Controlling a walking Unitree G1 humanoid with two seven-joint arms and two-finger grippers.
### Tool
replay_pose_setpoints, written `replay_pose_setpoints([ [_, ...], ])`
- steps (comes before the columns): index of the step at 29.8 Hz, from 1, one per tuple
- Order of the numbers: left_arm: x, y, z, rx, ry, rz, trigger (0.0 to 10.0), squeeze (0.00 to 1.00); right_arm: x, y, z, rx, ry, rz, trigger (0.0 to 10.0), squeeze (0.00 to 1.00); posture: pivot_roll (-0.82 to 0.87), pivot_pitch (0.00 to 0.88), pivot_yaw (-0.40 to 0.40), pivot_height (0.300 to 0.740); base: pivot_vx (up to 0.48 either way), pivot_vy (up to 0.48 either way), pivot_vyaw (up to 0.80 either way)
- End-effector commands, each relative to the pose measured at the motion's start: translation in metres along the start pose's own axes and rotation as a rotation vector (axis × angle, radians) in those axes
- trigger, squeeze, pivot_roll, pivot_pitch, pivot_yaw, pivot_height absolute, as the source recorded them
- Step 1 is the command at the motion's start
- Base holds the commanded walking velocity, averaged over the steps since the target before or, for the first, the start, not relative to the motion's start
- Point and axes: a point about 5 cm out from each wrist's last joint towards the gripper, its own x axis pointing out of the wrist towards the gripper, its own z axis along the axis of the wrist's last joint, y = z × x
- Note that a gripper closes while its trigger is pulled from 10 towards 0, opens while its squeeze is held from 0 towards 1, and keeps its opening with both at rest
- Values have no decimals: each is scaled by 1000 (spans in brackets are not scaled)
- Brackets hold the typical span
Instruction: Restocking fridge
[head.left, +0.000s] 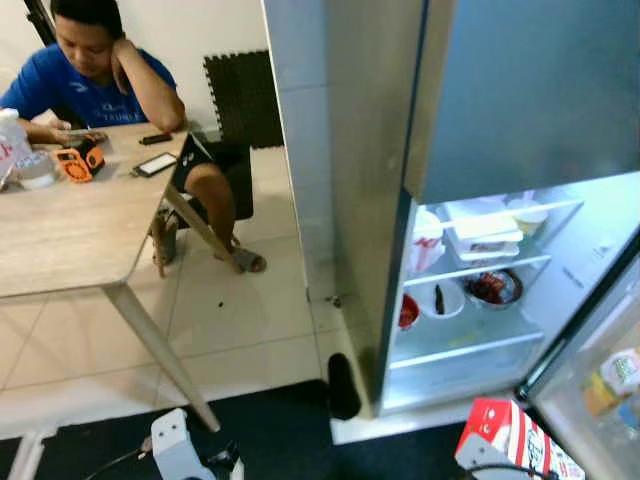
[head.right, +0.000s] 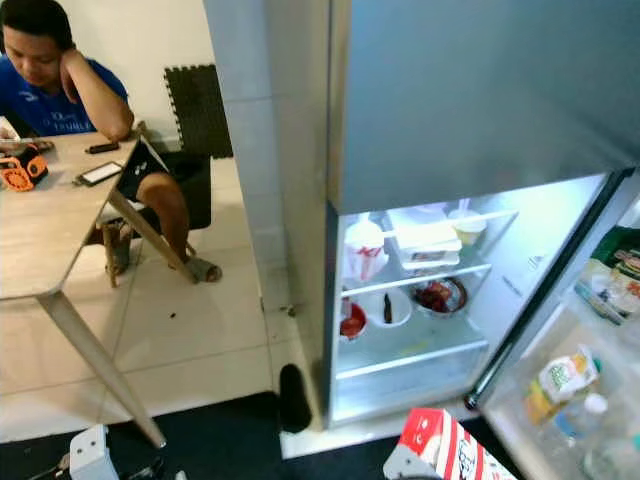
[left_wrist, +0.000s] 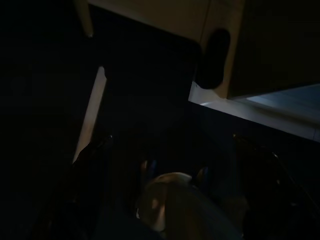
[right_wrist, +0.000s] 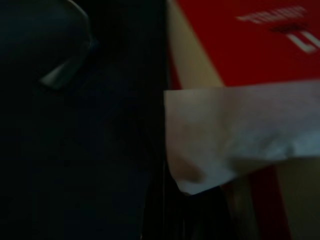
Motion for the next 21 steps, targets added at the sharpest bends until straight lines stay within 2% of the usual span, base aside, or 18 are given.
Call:
replay_pose_setpoints([
  [1, 0, 0, 0, 7, 3, 3, 10000, 0, 0, -2, 6, -38, -26, -9, 10000, 0, -85, 0, 17, 740, 0, -461, 0],
  [7, 0, 0, 0, 4, 5, 5, 10000, 0, 0, -5, 15, -71, -58, -14, 10000, 0, -85, 0, 17, 740, 0, -461, 0],
  [14, 0, 0, 0, -2, 5, 9, 10000, 0, 0, -6, 18, -99, -68, -14, 10000, 0, -85, 0, 17, 740, 0, -315, 800],
  [17, 0, 0, 0, -1, 5, 8, 10000, 0, 0, -6, 21, -103, -82, -24, 10000, 0, -85, 0, 20, 740, 0, 0, 667],
  [21, 0, -1, 1, 8, 0, -7, 10000, 0, 0, -6, 24, -109, -93, -33, 10000, 0, -87, 0, 24, 740, 0, 0, 0],
])
